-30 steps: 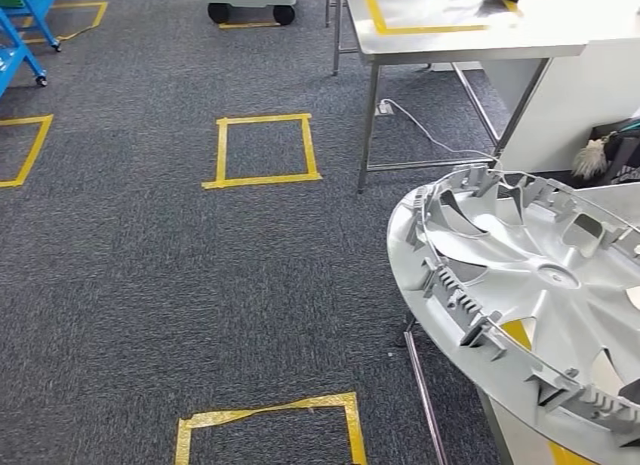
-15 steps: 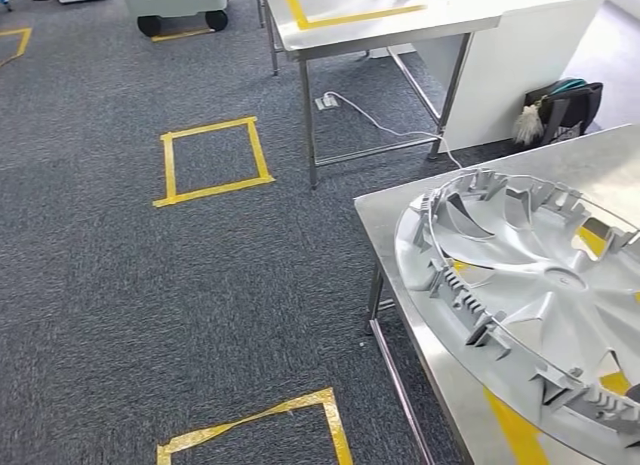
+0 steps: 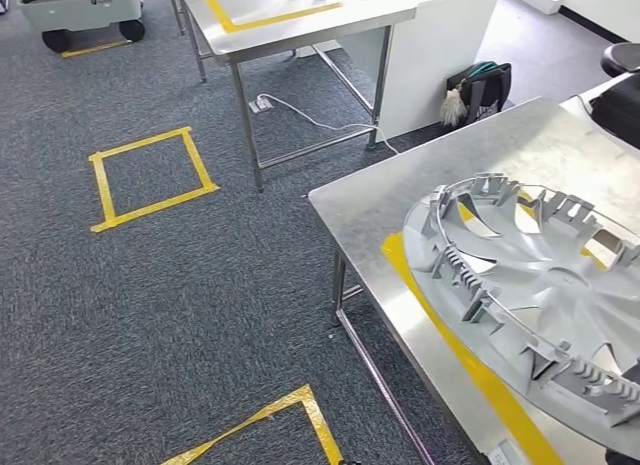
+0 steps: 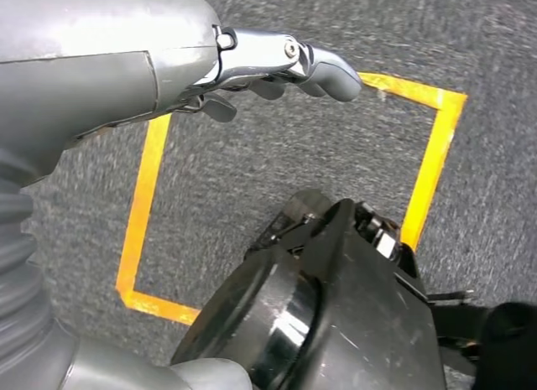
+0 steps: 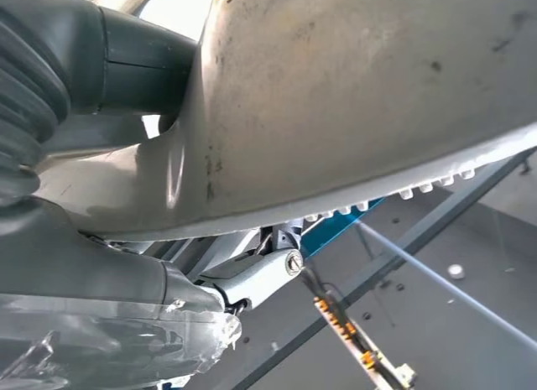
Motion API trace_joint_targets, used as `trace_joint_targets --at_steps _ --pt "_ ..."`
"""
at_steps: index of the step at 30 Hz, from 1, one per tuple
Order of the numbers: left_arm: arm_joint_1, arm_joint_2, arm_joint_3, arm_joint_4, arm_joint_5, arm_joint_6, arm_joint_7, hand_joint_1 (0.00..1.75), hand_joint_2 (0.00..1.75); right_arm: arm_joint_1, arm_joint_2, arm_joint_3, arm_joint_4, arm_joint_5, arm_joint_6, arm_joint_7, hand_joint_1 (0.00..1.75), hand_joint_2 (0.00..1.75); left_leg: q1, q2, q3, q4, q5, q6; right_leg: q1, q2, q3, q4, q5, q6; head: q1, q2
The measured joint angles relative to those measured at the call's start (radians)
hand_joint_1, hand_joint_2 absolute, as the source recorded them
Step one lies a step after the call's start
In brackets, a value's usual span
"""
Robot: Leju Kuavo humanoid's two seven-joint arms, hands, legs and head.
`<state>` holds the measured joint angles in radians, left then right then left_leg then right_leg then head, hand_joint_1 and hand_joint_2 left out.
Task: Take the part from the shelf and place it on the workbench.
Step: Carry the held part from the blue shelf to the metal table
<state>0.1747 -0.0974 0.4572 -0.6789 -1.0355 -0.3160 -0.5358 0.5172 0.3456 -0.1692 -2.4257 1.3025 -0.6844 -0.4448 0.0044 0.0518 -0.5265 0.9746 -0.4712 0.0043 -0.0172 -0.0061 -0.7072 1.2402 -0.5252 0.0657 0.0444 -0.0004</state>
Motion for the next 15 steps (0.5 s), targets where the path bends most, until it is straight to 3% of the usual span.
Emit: trace_joint_targets --at_steps 2,4,7,9,11,12,13,14,15 --pt "0.002 0.003 -0.009 0.0 0.011 0.0 0.002 0.0 1.75 -0.001 0.0 0.004 -0.002 -0.001 0.0 0.0 1.75 1.75 -0.004 0.02 0.009 0.003 -0.008 -0.01 -0.001 -0.043 0.081 -0.137 0.05 0.0 0.0 0.0" --pt "0.004 0.008 -0.017 0.0 0.022 0.001 0.006 0.0 1.75 -0.002 0.0 0.008 -0.004 -0.002 0.0 0.003 1.75 1.75 -0.01 0.036 0.015 0.006 -0.015 -0.021 0.003 -0.066 0.12 -0.201 0.063 -0.013 -0.002 0.0" --pt "0.005 0.012 -0.029 0.0 0.035 0.003 0.013 0.0 1.75 0.002 0.0 0.01 -0.008 -0.003 0.0 0.012 1.75 1.75 -0.007 0.053 0.019 0.008 -0.022 -0.031 0.007 -0.033 0.114 -0.203 0.067 -0.037 -0.002 0.0" --pt "0.005 0.012 -0.037 0.0 0.039 0.003 0.015 0.0 1.75 0.004 0.001 0.012 -0.011 -0.002 0.0 0.014 1.75 1.75 -0.002 0.019 -0.004 0.06 -0.06 -0.039 0.005 -0.012 0.111 -0.206 0.072 -0.049 -0.003 0.0" --pt "0.009 0.012 -0.042 0.0 0.04 0.003 0.015 0.0 1.75 0.004 0.002 0.015 -0.013 -0.002 0.0 0.015 1.75 1.75 0.0 -0.027 -0.062 0.184 -0.125 -0.04 0.005 0.011 0.108 -0.206 0.075 -0.057 -0.005 0.0" --pt "0.013 0.012 -0.043 0.0 0.04 0.003 0.015 0.0 1.75 0.004 0.003 0.016 -0.013 -0.002 0.0 0.015 1.75 1.75 0.0 -0.037 -0.095 0.247 -0.148 -0.039 0.006 0.024 0.106 -0.206 0.076 -0.059 -0.005 0.0" --pt "0.016 0.013 -0.044 0.0 0.04 0.003 0.016 0.0 1.75 0.005 0.003 0.016 -0.013 -0.001 0.0 0.015 1.75 1.75 -0.001 -0.043 -0.117 0.285 -0.152 -0.037 0.006 0.038 0.106 -0.206 0.077 -0.06 -0.004 0.0" --pt "0.017 0.014 -0.045 0.0 0.04 0.003 0.016 0.0 1.75 0.005 0.003 0.016 -0.013 -0.001 0.0 0.015 1.75 1.75 -0.001 -0.048 -0.123 0.287 -0.138 -0.034 0.007 0.053 0.105 -0.206 0.077 -0.06 -0.004 0.0" --pt "0.017 0.014 -0.047 0.0 0.04 0.003 0.016 0.0 1.75 0.006 0.003 0.016 -0.013 -0.001 0.0 0.016 1.75 1.75 -0.001 -0.054 -0.112 0.254 -0.107 -0.031 0.007 0.067 0.106 -0.206 0.078 -0.059 -0.004 0.0"
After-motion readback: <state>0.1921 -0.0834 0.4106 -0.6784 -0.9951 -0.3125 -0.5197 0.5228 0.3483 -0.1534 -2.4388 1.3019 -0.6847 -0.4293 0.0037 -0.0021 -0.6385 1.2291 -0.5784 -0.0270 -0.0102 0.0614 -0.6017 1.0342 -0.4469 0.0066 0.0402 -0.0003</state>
